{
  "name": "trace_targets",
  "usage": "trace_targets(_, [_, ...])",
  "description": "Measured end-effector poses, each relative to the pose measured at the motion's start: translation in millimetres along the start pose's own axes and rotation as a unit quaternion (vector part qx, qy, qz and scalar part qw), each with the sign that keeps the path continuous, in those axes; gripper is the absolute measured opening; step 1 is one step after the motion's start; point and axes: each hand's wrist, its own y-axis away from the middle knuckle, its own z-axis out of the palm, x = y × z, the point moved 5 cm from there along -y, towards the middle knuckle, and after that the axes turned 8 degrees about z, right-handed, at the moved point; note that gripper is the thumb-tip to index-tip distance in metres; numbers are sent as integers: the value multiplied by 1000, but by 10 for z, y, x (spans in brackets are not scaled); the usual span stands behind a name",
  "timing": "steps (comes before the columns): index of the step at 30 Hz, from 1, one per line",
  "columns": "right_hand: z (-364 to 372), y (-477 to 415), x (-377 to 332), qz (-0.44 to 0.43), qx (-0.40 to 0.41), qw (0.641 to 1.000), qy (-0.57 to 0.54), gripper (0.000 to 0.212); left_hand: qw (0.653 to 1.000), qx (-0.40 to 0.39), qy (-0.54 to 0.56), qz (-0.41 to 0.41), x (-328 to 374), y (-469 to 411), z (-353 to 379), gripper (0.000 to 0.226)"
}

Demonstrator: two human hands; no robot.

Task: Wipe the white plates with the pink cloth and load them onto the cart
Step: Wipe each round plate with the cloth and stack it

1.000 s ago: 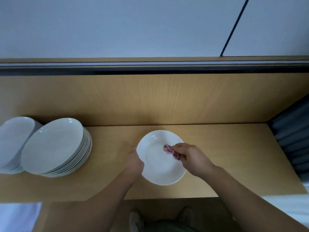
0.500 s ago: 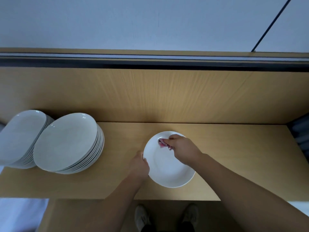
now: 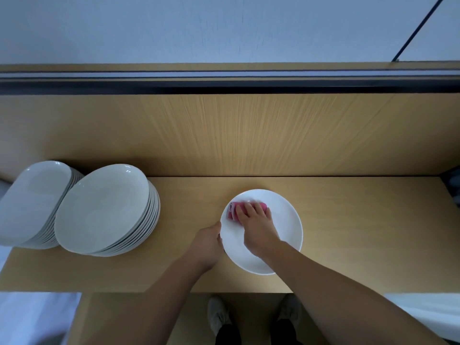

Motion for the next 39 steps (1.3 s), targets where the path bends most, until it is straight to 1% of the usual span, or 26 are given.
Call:
trace_targets(3, [73,108,-64,-90,-7,996,6,68,1000,-6,8,16,-23,-12,5,21])
trace_targets(5, [120,208,-66,-150,-9,988,17,60,1000,-10,28,5,-61,-10,13,20])
trace_targets(7, [127,278,-31,-194,5,981,13,52,999,-9,39,2,-63,-19,4,32])
trace_targets(9, [97,287,0,-208,-2,978,-19,44,1000,-22,18,4,-23,-16,4,47])
trace_targets(10, [67,272,3,-212,0,977,-33,40,1000,-31,-2,2,-6,-21,8,50])
trace_targets(13, [8,244,-20,-224,-8,974,-34,30,992,-58,-110,0,-46,-98,25,38])
trace_targets(15, [26,297,-5,-252,-24,967,-21,22,988,-62,-138,-11,-83,-152,32,33])
trace_targets(17, [45,391,84,-291,-37,956,-4,15,988,-62,-140,-23,-91,-190,39,30])
trace_targets(18, [45,440,165,-308,-44,951,4,13,985,-64,-155,-27,-96,-201,36,31])
trace_targets(20, [30,526,361,-327,-76,942,12,12,975,-79,-206,-20,-78,-210,27,41])
trace_targets(22, [-4,577,537,-330,-124,936,6,20,972,-79,-221,-22,-66,-211,12,49])
trace_targets(23, [-27,587,589,-327,-146,934,7,25,970,-85,-226,-26,-67,-216,20,50])
trace_targets(25, [-58,575,608,-333,-157,929,28,26,970,-76,-229,-19,-23,-217,4,47])
trace_targets(27, [-89,533,570,-348,-138,926,49,19,967,-43,-252,9,61,-181,-62,37])
trace_targets(28, [-127,501,553,-359,-114,925,51,17,960,-28,-275,36,111,-143,-91,33])
trace_targets(30, [-218,380,541,-372,-65,924,52,21,945,-27,-311,95,181,-42,-84,37])
trace_targets(32, [-325,211,494,-373,-27,926,57,29,935,-53,-324,134,213,49,-19,43])
trace_targets(34, [-428,66,378,-385,-1,920,68,31,925,-90,-336,156,215,85,61,46])
trace_targets(37, [-475,-83,177,-399,19,910,113,35,914,-127,-348,164,185,69,117,46])
trace_targets(39, [-415,-138,115,-393,11,909,135,34,909,-140,-353,172,159,38,139,41])
